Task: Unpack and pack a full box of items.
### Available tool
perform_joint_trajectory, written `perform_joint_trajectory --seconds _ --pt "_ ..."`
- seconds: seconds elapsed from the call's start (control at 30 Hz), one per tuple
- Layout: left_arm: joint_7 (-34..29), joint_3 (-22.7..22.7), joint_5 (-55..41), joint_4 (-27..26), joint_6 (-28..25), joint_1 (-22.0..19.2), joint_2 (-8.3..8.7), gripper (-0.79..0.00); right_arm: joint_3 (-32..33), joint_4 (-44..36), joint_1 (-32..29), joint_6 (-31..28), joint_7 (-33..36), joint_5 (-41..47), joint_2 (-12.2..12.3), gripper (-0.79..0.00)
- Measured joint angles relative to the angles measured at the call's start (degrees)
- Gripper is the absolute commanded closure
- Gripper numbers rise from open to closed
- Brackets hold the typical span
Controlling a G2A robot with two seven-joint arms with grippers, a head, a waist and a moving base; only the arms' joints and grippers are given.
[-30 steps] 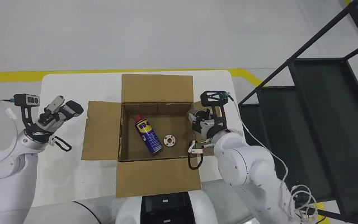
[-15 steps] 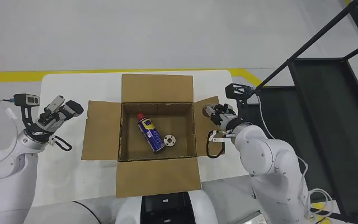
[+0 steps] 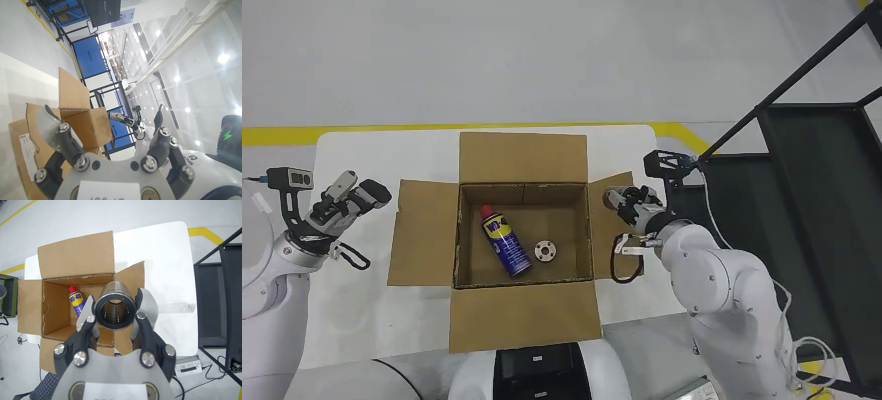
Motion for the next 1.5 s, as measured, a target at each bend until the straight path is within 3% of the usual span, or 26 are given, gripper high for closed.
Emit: perform_joint_trajectory --seconds 0.3,0.47,0.73,1.17,1.5 --pt "0.0 0.0 0.0 0.0 0.0 0.0 0.0 -0.785 15.1 0.3 1.2 0.8 2.1 7.9 0.5 0.0" --pt "0.0 0.0 0.0 0.0 0.0 0.0 0.0 -0.785 20.0 6.9 2.8 0.2 1.7 9.6 0.8 0.0" --pt "0.0 0.0 0.0 0.0 0.0 0.0 0.0 -0.785 17.3 19.9 4.9 -3.6 -2.0 5.7 1.3 0.0" --pt "0.0 0.0 0.0 0.0 0.0 0.0 0.0 -0.785 11.5 39.4 9.9 -4.3 -11.7 -2.7 1.3 0.0" --pt "0.0 0.0 0.0 0.0 0.0 0.0 0.0 -0.785 10.9 42.5 11.3 -4.2 -12.6 -2.8 1.2 0.0"
